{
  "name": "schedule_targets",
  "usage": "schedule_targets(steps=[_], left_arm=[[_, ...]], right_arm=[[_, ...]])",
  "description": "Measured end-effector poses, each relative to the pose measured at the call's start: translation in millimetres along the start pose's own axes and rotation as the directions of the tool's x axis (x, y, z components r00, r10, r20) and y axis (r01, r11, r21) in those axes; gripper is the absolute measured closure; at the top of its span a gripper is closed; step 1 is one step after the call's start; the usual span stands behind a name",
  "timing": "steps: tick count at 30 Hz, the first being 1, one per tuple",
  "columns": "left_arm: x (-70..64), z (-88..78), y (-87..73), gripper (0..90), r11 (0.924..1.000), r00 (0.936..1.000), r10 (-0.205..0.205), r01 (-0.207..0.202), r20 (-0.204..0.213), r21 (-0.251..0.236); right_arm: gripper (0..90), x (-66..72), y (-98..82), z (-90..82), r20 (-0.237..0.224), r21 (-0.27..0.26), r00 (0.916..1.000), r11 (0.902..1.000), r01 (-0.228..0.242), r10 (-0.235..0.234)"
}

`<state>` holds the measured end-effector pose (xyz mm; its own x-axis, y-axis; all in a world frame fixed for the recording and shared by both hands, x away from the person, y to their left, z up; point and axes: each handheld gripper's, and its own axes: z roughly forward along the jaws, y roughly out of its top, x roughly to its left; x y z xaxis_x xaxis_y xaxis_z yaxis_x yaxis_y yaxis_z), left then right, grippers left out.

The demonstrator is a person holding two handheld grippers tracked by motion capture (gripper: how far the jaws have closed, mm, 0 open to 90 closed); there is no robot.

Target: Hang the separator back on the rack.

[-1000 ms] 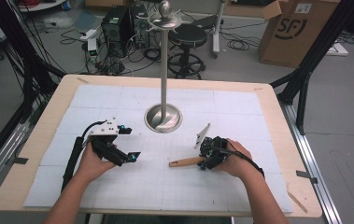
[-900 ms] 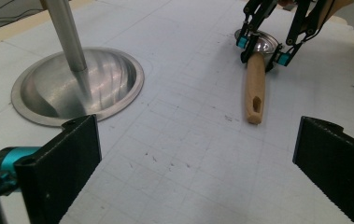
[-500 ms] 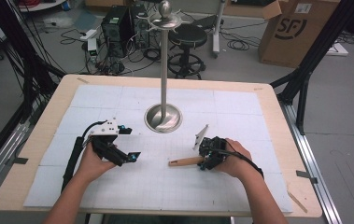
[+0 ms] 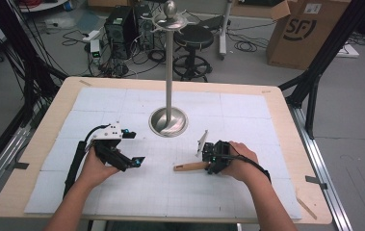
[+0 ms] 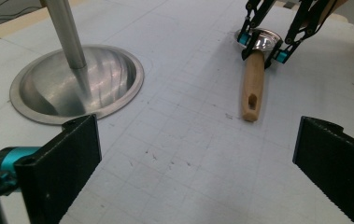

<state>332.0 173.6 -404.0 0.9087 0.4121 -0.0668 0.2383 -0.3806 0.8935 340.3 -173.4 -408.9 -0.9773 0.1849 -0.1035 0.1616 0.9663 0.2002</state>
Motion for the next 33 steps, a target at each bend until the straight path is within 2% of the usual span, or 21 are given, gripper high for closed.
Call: schedule_targets(steps=[7,13,18,23,33], left_arm=[[0.3,0.1,-0.3,1.7,1.0000,1.0000,-0.003,0.003,0.003,-0.003],[0.9,-0.3,-0.4,1.7,1.0000,1.0000,-0.004,0.004,0.002,-0.003],[0.6,-0.4,-0.3,1.7,1.0000,1.0000,-0.004,0.004,0.001,-0.001],[0.1,-0.1,-0.3,1.7,1.0000,1.0000,-0.003,0.003,0.002,0.000],[0.1,0.1,-0.1,1.7,1.0000,1.0000,-0.001,0.001,0.001,-0.001]], right_arm=[[68.6,1.1,0.4,-1.8,0.010,-0.012,0.9999,0.9999,0.009,-0.009],[68.9,-2.3,-2.1,-9.1,-0.003,-0.084,0.9998,0.9963,-0.018,0.018],[68.9,-3.3,-5.4,-18.4,-0.009,-0.161,0.9991,0.9860,-0.043,0.042],[69.0,-5.2,-11.0,-31.0,-0.018,-0.257,0.9968,0.9631,-0.080,0.078],[69.0,-7.1,-20.8,-50.5,0.012,-0.410,0.9908,0.9043,-0.118,0.135]])
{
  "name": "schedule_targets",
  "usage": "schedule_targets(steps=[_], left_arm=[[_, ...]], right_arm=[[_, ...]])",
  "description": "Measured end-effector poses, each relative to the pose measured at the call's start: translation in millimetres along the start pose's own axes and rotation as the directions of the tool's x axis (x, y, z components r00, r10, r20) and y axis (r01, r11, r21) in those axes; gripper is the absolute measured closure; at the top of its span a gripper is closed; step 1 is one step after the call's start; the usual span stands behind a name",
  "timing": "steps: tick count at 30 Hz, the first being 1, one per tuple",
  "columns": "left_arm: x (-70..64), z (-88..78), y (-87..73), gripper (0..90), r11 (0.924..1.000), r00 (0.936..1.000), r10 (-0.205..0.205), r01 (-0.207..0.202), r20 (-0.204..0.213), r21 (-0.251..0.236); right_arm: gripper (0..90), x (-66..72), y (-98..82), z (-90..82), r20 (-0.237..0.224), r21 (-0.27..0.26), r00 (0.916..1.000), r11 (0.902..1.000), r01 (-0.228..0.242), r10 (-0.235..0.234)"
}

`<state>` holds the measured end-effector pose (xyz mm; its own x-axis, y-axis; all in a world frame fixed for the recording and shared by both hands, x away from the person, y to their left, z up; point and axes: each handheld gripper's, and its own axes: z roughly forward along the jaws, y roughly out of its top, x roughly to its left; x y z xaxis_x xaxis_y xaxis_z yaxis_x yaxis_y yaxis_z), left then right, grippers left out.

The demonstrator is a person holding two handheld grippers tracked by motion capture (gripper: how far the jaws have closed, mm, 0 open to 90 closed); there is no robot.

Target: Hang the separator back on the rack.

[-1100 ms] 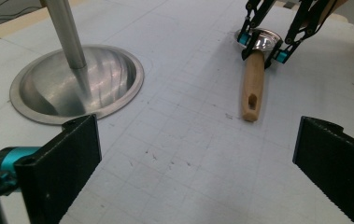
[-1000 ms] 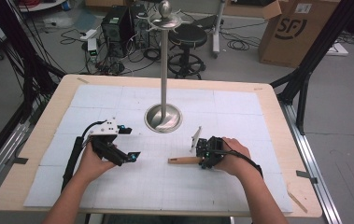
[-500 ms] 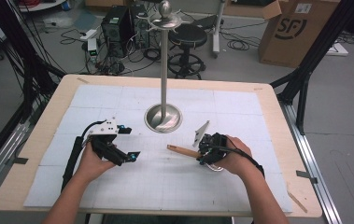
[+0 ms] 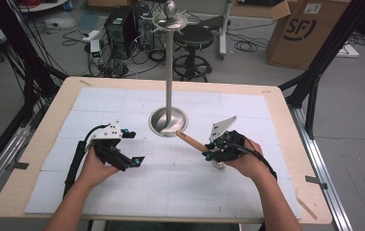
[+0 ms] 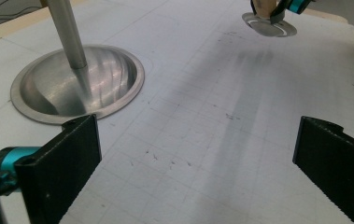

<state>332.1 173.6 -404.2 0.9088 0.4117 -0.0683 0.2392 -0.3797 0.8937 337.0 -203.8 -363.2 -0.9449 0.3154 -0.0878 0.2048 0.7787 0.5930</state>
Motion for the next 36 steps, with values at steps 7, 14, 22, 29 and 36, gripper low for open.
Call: schedule_targets(steps=[7,14,22,29,36], left_arm=[[-0.1,0.1,0.0,1.7,1.0000,1.0000,0.001,-0.001,-0.001,0.002],[0.3,-0.8,0.2,1.7,1.0000,1.0000,0.000,0.000,-0.002,-0.003],[0.0,-1.7,0.9,1.7,0.9999,1.0000,0.001,-0.001,0.000,-0.014],[0.0,-2.6,1.0,1.7,0.9998,1.0000,-0.002,0.002,-0.001,-0.018],[0.2,-2.7,1.2,1.7,0.9998,1.0000,0.000,0.000,0.000,-0.020]], right_arm=[[68.9,-2.1,4.5,-10.5,0.009,-0.111,0.9994,0.9933,-0.031,0.032],[68.9,-5.1,16.9,-23.6,0.031,-0.199,0.9973,0.9783,-0.059,0.066],[68.9,-9.7,28.8,-33.6,0.043,-0.270,0.9945,0.9596,-0.080,0.095],[68.9,-12.9,37.4,-39.9,0.053,-0.310,0.9917,0.9458,-0.096,0.118],[68.8,-15.9,43.6,-44.8,0.071,-0.339,0.9870,0.9342,-0.112,0.144]])
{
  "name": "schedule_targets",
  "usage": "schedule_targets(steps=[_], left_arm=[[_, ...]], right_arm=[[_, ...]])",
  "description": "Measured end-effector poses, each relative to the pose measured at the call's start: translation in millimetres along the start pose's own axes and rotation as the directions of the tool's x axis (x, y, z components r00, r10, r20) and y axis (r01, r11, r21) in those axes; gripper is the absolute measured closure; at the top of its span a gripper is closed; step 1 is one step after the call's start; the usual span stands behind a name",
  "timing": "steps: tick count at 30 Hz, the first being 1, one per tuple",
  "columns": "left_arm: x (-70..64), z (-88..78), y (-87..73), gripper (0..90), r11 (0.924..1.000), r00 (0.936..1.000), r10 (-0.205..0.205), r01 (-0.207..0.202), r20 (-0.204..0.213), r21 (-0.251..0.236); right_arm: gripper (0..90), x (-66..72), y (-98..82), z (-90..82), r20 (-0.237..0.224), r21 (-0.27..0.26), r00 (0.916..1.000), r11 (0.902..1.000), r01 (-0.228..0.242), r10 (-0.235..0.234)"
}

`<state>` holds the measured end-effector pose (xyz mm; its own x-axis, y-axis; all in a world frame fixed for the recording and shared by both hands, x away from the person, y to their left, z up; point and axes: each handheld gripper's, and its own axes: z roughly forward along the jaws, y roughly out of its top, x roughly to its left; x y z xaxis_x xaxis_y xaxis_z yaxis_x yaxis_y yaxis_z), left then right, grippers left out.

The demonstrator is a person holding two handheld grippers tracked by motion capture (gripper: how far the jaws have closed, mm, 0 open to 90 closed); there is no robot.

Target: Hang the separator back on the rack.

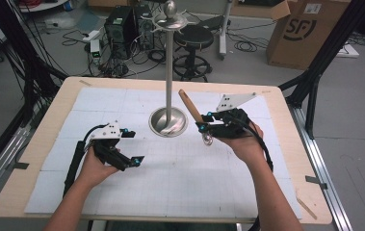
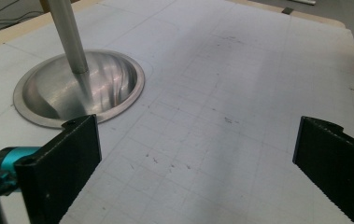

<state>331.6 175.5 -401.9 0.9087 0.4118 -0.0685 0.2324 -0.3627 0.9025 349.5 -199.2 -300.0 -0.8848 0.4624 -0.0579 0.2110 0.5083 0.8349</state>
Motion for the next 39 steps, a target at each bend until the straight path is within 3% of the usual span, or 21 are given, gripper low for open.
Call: schedule_targets(steps=[9,22,39], left_arm=[[-0.2,0.3,-0.2,1.7,1.0000,1.0000,0.000,0.000,-0.002,0.004],[-0.4,0.6,-0.2,1.7,1.0000,1.0000,0.000,0.000,0.000,0.004],[-0.1,0.8,-0.3,1.7,1.0000,1.0000,0.000,0.000,0.002,0.002]], right_arm=[[68.9,-5.2,7.9,-6.8,0.019,-0.076,0.9995,0.9968,-0.025,0.026],[68.8,-13.1,23.6,-16.1,0.061,-0.146,0.9964,0.9881,-0.050,0.059],[68.9,-18.3,47.5,-23.7,0.099,-0.177,0.9919,0.9822,-0.062,0.080]])
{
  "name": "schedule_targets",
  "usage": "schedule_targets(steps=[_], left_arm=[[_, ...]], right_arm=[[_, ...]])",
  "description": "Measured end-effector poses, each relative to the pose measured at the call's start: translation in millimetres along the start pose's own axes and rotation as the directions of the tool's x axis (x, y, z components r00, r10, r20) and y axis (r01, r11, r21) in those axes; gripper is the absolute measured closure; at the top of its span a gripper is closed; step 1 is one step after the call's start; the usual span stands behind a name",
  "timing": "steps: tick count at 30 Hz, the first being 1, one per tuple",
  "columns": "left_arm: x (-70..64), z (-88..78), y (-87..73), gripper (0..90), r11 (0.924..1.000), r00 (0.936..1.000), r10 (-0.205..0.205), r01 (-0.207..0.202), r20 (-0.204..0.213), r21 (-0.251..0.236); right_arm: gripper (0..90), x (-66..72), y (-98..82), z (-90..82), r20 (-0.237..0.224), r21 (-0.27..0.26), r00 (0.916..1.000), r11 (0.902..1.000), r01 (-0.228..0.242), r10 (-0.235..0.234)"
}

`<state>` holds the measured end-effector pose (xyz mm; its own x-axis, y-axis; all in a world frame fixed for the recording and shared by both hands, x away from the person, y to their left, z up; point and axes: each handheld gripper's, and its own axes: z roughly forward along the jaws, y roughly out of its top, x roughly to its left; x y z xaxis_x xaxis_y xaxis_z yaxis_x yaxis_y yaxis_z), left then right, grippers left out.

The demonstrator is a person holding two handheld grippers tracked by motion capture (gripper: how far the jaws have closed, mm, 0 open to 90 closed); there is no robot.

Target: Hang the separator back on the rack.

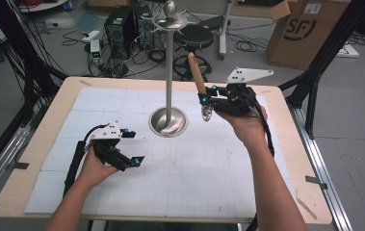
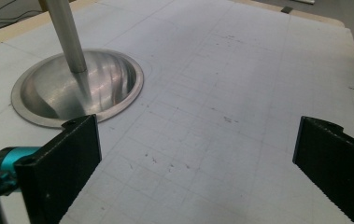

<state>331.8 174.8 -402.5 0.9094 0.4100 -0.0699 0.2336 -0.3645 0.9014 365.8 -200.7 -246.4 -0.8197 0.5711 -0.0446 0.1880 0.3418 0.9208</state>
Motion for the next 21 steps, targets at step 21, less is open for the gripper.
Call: schedule_targets(steps=[21], left_arm=[[0.5,0.3,-0.5,1.7,1.0000,1.0000,-0.002,0.002,0.004,0.001]], right_arm=[[68.9,-23.2,36.5,-5.4,0.042,-0.013,0.9991,0.9999,0.001,0.000]])
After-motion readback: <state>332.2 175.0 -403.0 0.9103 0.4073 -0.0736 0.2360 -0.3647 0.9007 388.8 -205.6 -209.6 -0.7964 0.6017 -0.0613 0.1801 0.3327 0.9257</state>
